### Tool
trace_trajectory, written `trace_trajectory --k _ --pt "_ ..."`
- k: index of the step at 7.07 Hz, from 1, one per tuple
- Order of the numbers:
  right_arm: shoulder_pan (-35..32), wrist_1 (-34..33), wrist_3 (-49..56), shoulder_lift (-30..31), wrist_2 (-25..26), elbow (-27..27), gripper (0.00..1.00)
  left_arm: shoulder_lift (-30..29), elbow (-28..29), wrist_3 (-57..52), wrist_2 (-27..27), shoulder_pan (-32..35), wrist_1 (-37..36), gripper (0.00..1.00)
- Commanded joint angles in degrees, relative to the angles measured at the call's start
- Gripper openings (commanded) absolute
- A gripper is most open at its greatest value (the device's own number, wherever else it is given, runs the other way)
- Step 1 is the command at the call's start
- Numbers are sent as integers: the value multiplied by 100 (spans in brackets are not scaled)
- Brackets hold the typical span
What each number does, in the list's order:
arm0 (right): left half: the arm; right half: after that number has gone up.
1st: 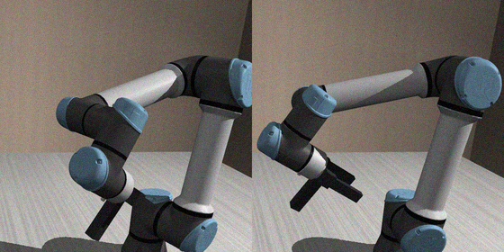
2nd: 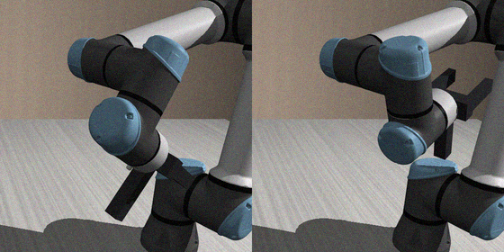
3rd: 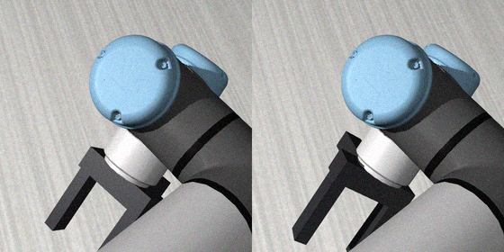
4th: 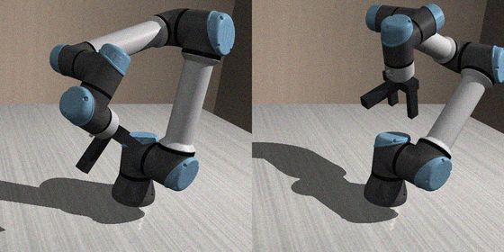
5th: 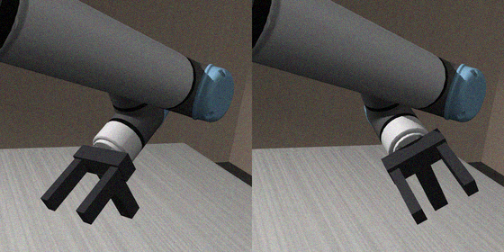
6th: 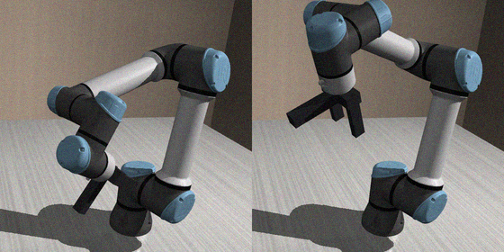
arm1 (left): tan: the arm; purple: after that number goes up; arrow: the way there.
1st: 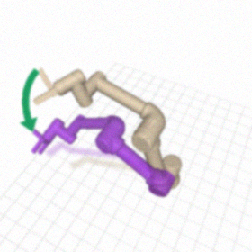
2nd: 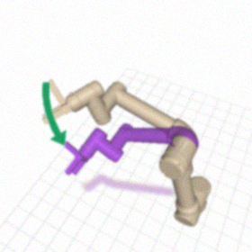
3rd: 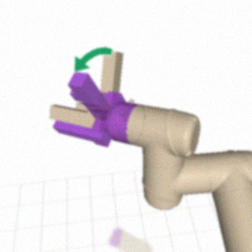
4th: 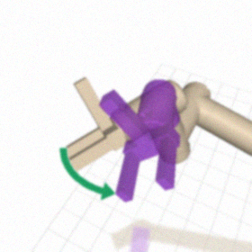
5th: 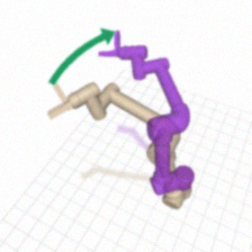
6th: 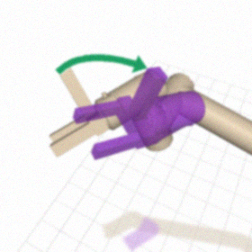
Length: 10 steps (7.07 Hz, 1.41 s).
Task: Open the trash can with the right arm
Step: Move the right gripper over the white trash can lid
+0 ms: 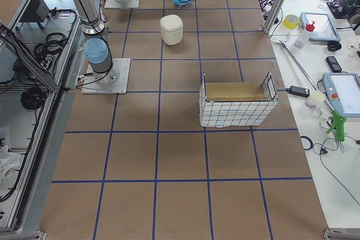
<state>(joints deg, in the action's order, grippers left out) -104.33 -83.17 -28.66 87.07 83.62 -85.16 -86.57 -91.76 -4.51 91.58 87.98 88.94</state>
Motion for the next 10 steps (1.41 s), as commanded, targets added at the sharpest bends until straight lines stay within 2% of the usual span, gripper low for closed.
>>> trace_trajectory --k 1,4,6,8,10 --pt "-244 -365 -314 12 -126 -386 0 0 0 3 0 0 0 100" --pt "-289 -551 -369 12 -118 -904 0 9 0 -6 0 0 0 100" --pt "-281 -1041 -168 12 -39 -1361 0 0 0 3 0 0 0 100" --pt "-272 -1288 -61 -5 -12 -1556 0 0 0 3 0 0 0 100" --pt "-254 -1945 -52 -14 31 -2028 0 0 0 3 0 0 0 100"
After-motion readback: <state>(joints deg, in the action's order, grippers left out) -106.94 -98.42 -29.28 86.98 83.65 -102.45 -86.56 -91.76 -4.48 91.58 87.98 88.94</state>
